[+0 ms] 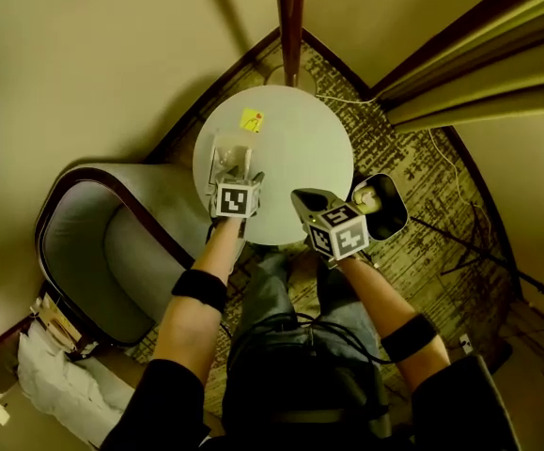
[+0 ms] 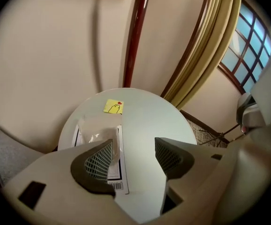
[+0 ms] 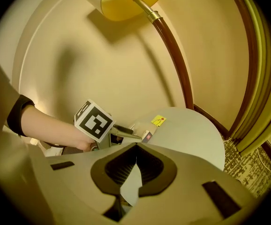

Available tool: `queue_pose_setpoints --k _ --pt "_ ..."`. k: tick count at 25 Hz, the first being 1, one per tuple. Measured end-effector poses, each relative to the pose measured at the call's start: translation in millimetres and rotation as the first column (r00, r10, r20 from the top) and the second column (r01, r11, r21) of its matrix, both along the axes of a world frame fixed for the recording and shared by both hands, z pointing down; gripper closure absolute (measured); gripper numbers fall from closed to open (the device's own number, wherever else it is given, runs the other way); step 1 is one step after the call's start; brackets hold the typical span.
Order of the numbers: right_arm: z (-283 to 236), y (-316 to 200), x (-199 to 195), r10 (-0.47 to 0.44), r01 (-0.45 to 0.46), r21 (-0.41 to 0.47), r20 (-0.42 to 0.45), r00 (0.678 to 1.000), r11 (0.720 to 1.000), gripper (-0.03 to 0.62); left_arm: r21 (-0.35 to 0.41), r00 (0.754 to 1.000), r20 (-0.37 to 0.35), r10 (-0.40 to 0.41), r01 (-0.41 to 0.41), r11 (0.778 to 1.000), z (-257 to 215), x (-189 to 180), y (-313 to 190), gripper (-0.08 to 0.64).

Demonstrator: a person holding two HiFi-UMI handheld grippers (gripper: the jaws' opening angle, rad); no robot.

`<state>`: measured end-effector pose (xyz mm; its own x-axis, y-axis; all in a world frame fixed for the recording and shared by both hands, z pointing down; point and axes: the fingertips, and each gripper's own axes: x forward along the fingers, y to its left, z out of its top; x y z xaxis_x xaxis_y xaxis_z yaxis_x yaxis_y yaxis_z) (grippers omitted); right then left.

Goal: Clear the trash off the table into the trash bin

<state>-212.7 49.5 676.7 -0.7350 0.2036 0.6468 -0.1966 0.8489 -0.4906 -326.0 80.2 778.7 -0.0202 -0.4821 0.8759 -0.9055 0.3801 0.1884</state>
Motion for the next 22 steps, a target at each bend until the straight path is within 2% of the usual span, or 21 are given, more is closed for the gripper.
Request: queue_pose_setpoints --k 7,13,18,20,22 --pt "33 -2 8 0.052 -0.052 -0.026 -0.015 0.999 0.998 0.592 -0.078 0.999 0.023 0.022 -0.020 0.997 40 -9 -5 0.282" --pt "47 -9 15 0.092 -0.092 -0.031 -0.018 0.996 0.995 0.592 -0.131 1.000 -0.003 0.009 -0.009 0.991 64 -12 -7 0.287" --pt "50 -17 23 0.114 -0.114 -0.031 -0.022 0.993 0.993 0.592 -0.183 1.000 -0.006 0.004 -0.006 0.983 73 -6 -3 0.397" --pt "50 -19 24 0.115 -0.115 -0.027 -0.020 0.993 0.993 0.592 -0.174 1.000 -0.010 -0.013 0.011 0.985 72 -7 -4 0.484" --pt "49 -21 25 0.119 -0.119 -0.026 -0.017 0.993 0.993 0.592 -0.153 1.000 -0.018 -0.025 0.022 0.988 70 -6 -6 0.511"
